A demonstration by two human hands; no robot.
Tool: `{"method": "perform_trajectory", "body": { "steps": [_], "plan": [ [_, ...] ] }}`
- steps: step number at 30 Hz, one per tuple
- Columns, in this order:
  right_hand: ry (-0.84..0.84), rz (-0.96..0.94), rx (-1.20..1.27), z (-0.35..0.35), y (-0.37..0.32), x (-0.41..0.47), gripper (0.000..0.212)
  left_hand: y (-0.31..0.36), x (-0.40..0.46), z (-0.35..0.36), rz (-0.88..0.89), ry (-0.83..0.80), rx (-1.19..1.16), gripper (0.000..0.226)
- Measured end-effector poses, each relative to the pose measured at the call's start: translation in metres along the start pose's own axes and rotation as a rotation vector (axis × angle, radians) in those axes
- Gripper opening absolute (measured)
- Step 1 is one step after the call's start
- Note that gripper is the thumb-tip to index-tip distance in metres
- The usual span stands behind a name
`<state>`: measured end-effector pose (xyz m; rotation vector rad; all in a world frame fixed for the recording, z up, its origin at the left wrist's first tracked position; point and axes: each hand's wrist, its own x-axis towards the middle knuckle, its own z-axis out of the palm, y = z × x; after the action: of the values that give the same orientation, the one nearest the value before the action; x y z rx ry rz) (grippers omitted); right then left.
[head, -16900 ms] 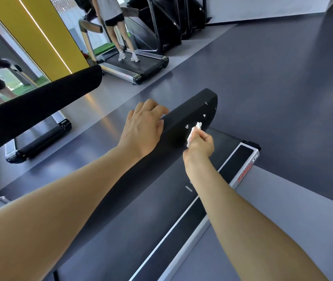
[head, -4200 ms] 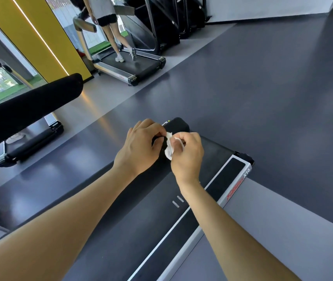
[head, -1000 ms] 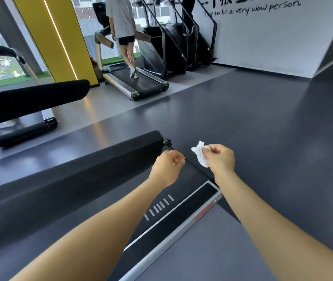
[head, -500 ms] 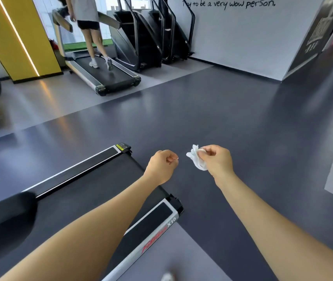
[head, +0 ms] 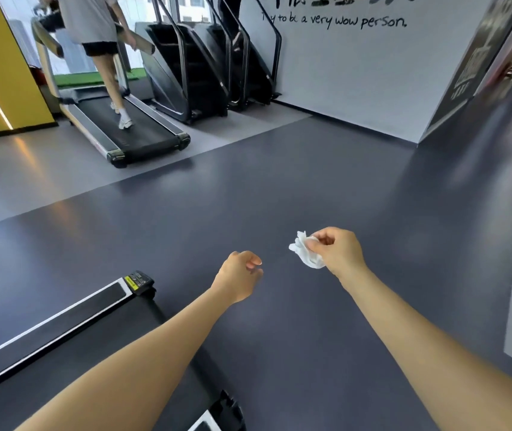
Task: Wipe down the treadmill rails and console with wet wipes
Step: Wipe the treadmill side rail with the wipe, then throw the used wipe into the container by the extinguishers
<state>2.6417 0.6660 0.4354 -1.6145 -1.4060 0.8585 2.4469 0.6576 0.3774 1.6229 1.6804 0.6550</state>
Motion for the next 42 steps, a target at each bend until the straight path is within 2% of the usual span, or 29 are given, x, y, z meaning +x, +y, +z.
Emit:
{"method": "perform_trajectory", "body": {
  "steps": [5,9,12,18,24,33,38,42],
  "plan": [
    [-0.096,0.022,0.002,0.023,0.023,0.13,0.012,0.009,0.11,0.001,-0.019,0.051,0.051,0.025],
    [-0.225,-0.025,-0.009,0.055,0.029,0.236,0.018,-0.002,0.199,0.001,-0.137,0.147,0.031,0.026],
    [-0.322,-0.037,-0.026,0.078,0.019,0.309,0.021,-0.002,0.252,-0.011,-0.268,0.215,0.04,0.027],
    [-0.517,-0.126,-0.046,0.157,-0.035,0.424,0.023,-0.008,0.332,-0.066,-0.393,0.412,0.012,0.026],
    [-0.725,-0.235,-0.029,0.278,-0.091,0.486,0.023,-0.078,0.397,-0.144,-0.527,0.576,-0.005,0.028],
    [-0.816,-0.449,-0.07,0.481,-0.213,0.61,0.028,-0.182,0.525,-0.319,-0.586,0.736,-0.053,0.027],
    [-0.946,-0.505,-0.038,0.602,-0.276,0.635,0.029,-0.229,0.555,-0.407,-0.649,0.775,-0.044,0.028],
    [-1.072,-0.543,-0.062,0.713,-0.309,0.643,0.026,-0.293,0.57,-0.473,-0.747,0.854,-0.067,0.027]
  ]
}}
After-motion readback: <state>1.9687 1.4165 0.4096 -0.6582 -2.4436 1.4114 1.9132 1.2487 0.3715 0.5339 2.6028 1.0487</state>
